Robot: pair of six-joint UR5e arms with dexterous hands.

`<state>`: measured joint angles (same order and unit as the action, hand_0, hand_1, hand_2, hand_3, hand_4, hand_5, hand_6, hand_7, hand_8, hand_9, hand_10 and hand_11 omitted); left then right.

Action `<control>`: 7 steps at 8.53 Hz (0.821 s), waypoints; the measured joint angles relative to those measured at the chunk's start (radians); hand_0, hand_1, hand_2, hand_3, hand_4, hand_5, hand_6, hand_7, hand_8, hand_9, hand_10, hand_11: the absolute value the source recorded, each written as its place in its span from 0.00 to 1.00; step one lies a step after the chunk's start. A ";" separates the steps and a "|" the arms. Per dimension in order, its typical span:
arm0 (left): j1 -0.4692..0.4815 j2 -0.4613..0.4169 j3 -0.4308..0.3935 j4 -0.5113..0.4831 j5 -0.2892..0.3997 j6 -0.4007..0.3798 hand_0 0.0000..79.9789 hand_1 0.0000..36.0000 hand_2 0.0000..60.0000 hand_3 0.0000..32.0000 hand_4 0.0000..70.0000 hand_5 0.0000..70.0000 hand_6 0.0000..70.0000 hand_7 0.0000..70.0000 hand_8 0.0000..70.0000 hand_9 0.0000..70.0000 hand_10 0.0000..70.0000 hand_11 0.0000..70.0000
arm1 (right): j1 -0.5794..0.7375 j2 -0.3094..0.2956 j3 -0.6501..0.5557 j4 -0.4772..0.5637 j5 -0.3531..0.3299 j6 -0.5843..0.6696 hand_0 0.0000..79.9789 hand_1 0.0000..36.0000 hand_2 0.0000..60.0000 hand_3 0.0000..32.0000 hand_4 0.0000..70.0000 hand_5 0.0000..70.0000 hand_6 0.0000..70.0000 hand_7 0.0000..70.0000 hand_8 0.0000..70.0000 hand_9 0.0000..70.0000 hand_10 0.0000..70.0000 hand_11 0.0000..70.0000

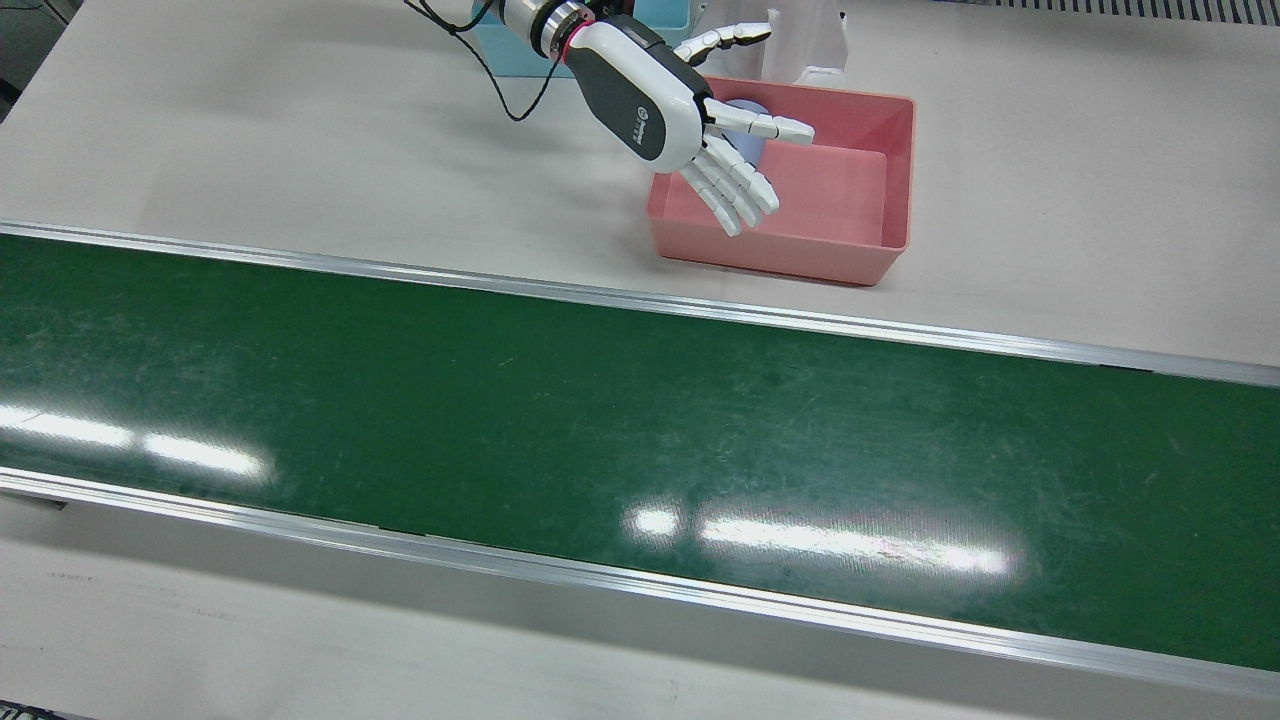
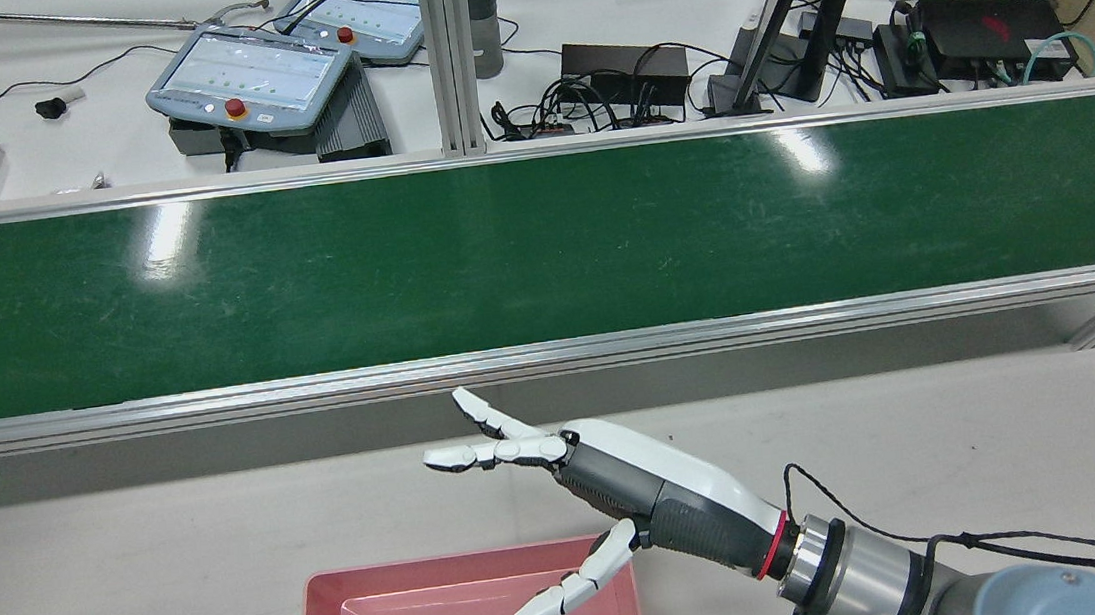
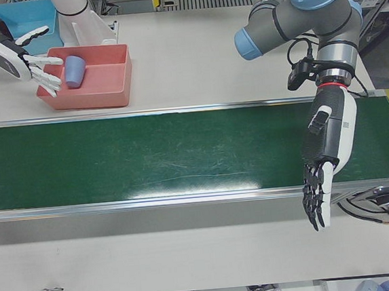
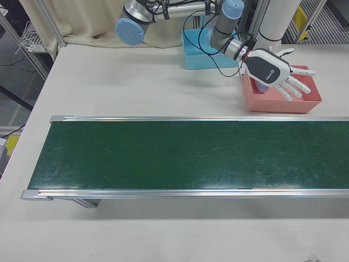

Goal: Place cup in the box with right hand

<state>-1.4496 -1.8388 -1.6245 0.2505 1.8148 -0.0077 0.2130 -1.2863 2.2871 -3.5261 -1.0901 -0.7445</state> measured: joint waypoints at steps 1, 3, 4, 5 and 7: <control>0.000 0.000 0.000 0.000 0.000 0.000 0.00 0.00 0.00 0.00 0.00 0.00 0.00 0.00 0.00 0.00 0.00 0.00 | 0.089 0.000 0.049 -0.005 0.003 0.010 0.65 1.00 1.00 0.00 0.00 0.22 0.24 0.84 0.30 0.54 0.12 0.23; 0.000 0.000 0.000 0.000 0.000 0.000 0.00 0.00 0.00 0.00 0.00 0.00 0.00 0.00 0.00 0.00 0.00 0.00 | 0.336 -0.014 0.073 -0.012 0.037 0.138 0.63 1.00 1.00 0.00 0.00 0.22 0.31 1.00 0.47 0.78 0.21 0.37; 0.000 0.000 0.000 -0.001 0.000 0.000 0.00 0.00 0.00 0.00 0.00 0.00 0.00 0.00 0.00 0.00 0.00 0.00 | 0.463 -0.042 0.029 -0.016 0.047 0.238 0.65 1.00 1.00 0.00 0.00 0.22 0.28 1.00 0.43 0.72 0.19 0.33; 0.000 0.000 0.000 -0.001 0.001 0.000 0.00 0.00 0.00 0.00 0.00 0.00 0.00 0.00 0.00 0.00 0.00 0.00 | 0.585 -0.082 -0.020 -0.019 0.033 0.309 0.72 1.00 1.00 0.00 0.00 0.19 0.17 0.58 0.20 0.36 0.08 0.17; 0.000 0.000 0.001 0.000 0.001 0.000 0.00 0.00 0.00 0.00 0.00 0.00 0.00 0.00 0.00 0.00 0.00 0.00 | 0.780 -0.156 -0.090 -0.036 -0.042 0.369 0.77 0.97 0.32 0.00 0.00 0.12 0.03 0.01 0.00 0.00 0.00 0.00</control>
<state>-1.4496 -1.8392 -1.6238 0.2501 1.8156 -0.0077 0.9927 -1.4424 2.1974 -3.5617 -1.1322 -0.3760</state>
